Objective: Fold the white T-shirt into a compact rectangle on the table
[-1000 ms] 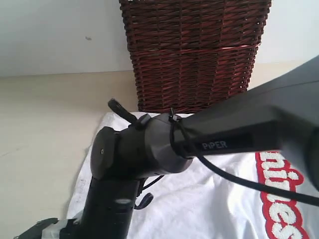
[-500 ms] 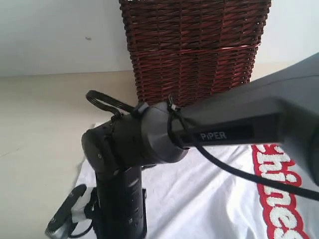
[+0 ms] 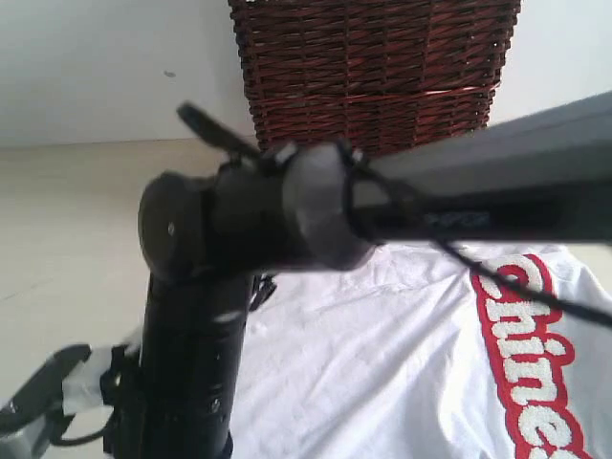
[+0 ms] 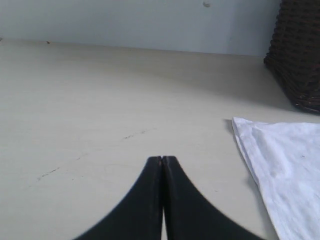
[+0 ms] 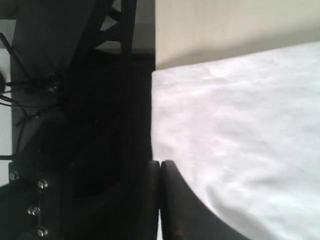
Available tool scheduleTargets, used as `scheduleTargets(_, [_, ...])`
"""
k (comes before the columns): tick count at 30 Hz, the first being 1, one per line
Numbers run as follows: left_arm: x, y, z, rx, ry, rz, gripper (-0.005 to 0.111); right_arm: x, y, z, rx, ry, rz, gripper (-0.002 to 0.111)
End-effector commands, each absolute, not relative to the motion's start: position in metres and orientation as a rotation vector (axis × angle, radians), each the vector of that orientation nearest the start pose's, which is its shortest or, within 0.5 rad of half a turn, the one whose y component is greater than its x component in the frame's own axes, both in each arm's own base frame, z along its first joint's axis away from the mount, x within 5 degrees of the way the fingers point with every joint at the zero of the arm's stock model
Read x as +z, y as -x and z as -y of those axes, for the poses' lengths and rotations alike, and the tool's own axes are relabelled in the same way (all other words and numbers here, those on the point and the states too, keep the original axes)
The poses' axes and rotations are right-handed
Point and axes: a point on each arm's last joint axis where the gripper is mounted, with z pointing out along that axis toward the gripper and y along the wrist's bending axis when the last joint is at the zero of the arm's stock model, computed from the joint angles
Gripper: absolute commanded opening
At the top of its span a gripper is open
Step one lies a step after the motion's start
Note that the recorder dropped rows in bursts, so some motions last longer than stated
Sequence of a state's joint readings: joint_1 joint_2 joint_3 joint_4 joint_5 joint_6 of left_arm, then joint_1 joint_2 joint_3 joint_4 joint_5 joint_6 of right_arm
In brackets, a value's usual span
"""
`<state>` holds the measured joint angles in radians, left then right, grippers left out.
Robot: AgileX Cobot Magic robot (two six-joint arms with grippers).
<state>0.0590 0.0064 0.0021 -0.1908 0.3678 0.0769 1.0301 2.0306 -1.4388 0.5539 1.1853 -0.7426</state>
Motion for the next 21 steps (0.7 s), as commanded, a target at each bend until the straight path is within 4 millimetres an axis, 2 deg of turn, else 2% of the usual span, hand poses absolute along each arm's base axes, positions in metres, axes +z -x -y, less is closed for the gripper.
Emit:
scheduleTargets(1, [0.181,-0.053,0.003,-0.102,0.101,-1.839,0.0,0.245,-0.192,-0.313,0.556,2.112,-2.221,0.0])
scheduleTargets(3, [0.181,-0.053,0.003,-0.102,0.101,-1.839,0.0,0.266,-0.213,-0.286,0.506,1.927,-2.256,0.0])
scheduleTargets(5, [0.181,-0.053,0.003,-0.102,0.101,-1.839,0.0,0.282,-0.235,-0.248,0.459,1.663,-2.289,0.0])
scheduleTargets(6, [0.181,-0.053,0.003,-0.102,0.101,-1.839,0.0,0.291,-0.249,-0.209,0.403,1.411,-2.303,0.0])
scheduleTargets(7, [0.181,-0.053,0.003,-0.102,0.101,-1.839,0.0,0.293,-0.254,-0.185,0.362,1.266,-2.3,0.0])
scheduleTargets(10, [0.181,-0.053,0.003,-0.102,0.101,-1.839,0.0,0.29,-0.254,-0.113,0.223,0.855,-2.239,0.0])
scheduleTargets(11, [0.181,-0.053,0.003,-0.102,0.101,-1.839,0.0,0.288,-0.248,-0.091,0.17,0.748,-2.208,0.0])
scheduleTargets(13, [0.181,-0.053,0.003,-0.102,0.101,-1.839,0.0,0.28,-0.231,-0.061,0.098,0.626,-2.194,0.0])
scheduleTargets(16, [0.181,-0.053,0.003,-0.102,0.101,-1.839,0.0,0.254,-0.2,-0.04,0.039,0.612,-2.245,0.003])
scheduleTargets(18, [0.181,-0.053,0.003,-0.102,0.101,-1.839,0.0,0.233,-0.181,-0.037,0.023,0.685,-2.277,0.003])
scheduleTargets(21, [0.181,-0.053,0.003,-0.102,0.101,-1.839,0.0,0.205,-0.159,-0.033,0.017,0.669,-2.296,0.003])
